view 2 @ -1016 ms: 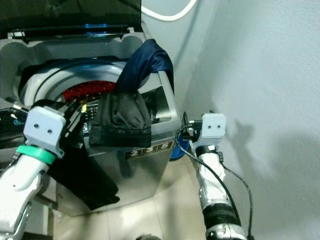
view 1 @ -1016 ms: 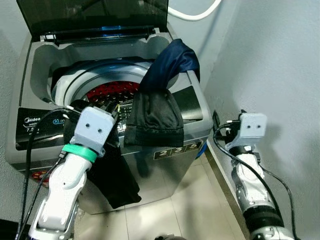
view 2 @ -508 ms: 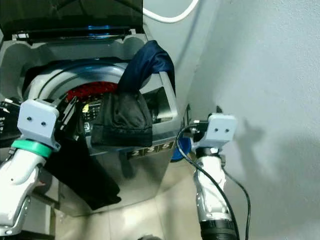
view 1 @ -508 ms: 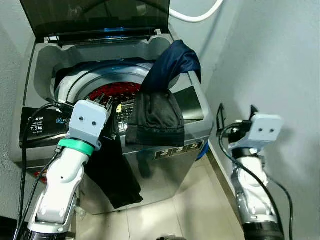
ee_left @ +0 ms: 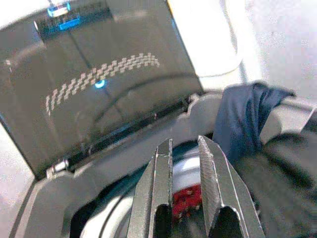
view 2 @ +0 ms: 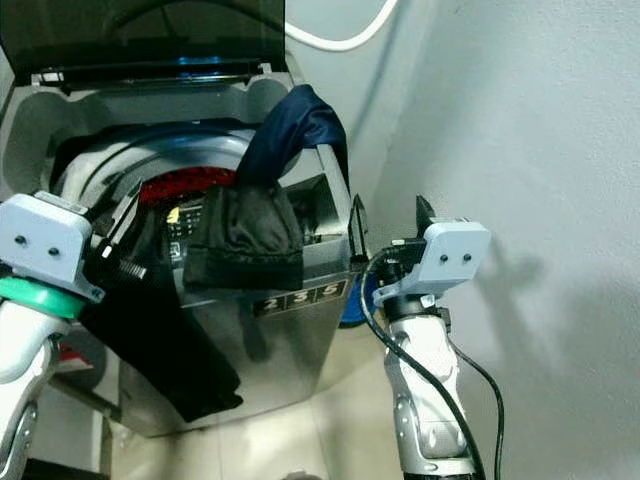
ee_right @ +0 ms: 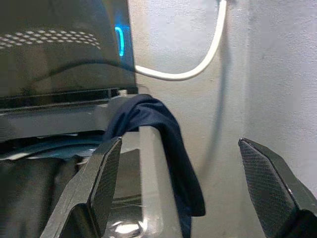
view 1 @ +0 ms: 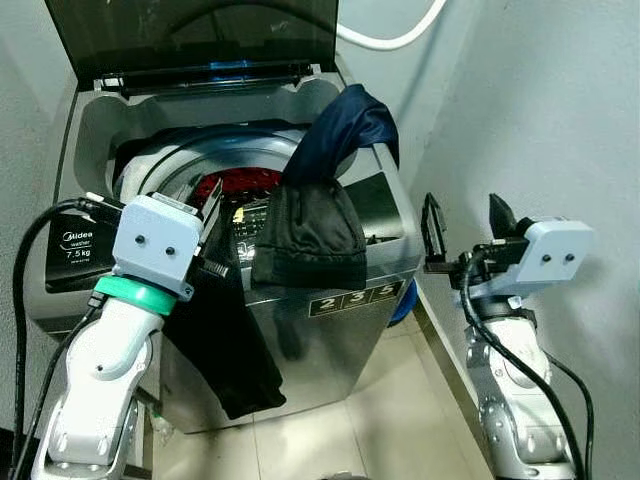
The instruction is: Clothes washing
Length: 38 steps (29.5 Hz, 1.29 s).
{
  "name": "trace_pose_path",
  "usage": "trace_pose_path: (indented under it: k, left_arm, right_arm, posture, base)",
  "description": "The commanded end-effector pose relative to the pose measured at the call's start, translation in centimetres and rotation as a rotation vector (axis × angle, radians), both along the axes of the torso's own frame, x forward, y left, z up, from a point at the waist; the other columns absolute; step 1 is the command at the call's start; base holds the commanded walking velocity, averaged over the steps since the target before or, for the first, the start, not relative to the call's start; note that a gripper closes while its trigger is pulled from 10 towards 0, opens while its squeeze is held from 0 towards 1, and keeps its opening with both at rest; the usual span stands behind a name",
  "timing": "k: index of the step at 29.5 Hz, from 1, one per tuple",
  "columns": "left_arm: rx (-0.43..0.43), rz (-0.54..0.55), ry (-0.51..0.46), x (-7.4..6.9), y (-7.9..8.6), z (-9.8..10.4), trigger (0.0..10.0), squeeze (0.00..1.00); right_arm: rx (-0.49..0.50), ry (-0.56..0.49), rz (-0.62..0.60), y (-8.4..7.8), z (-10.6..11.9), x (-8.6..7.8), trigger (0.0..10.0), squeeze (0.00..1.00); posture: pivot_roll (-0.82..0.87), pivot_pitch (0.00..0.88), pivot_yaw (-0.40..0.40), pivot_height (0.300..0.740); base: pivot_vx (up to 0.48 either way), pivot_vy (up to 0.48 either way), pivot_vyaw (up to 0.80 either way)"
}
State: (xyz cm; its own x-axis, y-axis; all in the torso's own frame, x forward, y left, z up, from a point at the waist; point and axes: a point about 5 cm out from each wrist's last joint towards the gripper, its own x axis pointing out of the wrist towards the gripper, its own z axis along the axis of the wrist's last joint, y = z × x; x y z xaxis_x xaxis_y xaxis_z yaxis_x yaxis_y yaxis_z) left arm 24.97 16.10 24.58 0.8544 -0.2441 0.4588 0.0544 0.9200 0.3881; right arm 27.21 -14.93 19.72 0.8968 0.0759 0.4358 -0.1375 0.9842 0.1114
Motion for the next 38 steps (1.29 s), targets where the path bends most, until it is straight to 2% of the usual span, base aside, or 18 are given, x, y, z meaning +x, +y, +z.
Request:
trace_pose_path:
  k: [1, 7, 13, 19, 23, 29, 38]
  left_arm:
    - [-0.002, -0.010, 0.020, 0.0, -0.2, -0.3, 10.0, 0.00]
    - [-0.076, 0.038, 0.107, -0.1, 0.7, -2.3, 10.0, 0.00]
    - [-0.087, 0.060, 0.148, 0.1, 0.8, -3.6, 10.0, 0.00]
    - [-0.089, 0.071, 0.158, 0.5, 0.9, -4.0, 10.0, 0.00]
    - [-0.087, 0.074, 0.165, 1.1, 0.9, -4.4, 10.0, 0.00]
    - [-0.089, 0.074, 0.155, 1.7, 0.7, -4.3, 10.0, 0.00]
    - [-0.092, 0.073, 0.149, 1.6, 0.5, -4.3, 10.0, 0.00]
  right_arm:
    - [0.010, 0.017, 0.022, 0.2, -0.1, -0.3, 10.0, 0.00]
    - [0.007, 0.105, 0.040, -0.5, -1.7, -0.4, 10.0, 0.00]
    - [0.006, 0.169, 0.046, -0.7, -3.3, 0.5, 10.0, 0.00]
    - [-0.008, 0.219, 0.089, -0.2, -4.4, 0.6, 10.0, 0.00]
    - [-0.035, 0.261, 0.076, -0.5, -5.5, 0.9, 10.0, 0.00]
    - [-0.051, 0.266, 0.063, -1.0, -5.6, 1.4, 10.0, 0.00]
    - [-0.059, 0.269, 0.059, -1.2, -5.7, 1.6, 10.0, 0.00]
  posture:
    - [0.05, 0.000, 0.013, 0.740]
    - [0.05, 0.000, -0.002, 0.740]
    - [0.06, 0.000, -0.007, 0.740]
    - [0.06, 0.000, -0.006, 0.740]
    - [0.06, 0.000, -0.009, 0.740]
    - [0.05, 0.000, -0.015, 0.740]
    - [0.05, 0.000, -0.017, 0.740]
  base:
    - [0.000, 0.000, 0.00]
    - [0.000, 0.000, 0.00]
    - [0.000, 0.000, 0.00]
    - [0.000, 0.000, 0.00]
    - [0.000, 0.000, 0.00]
    - [0.000, 0.000, 0.00]
    - [0.000, 0.000, 0.00]
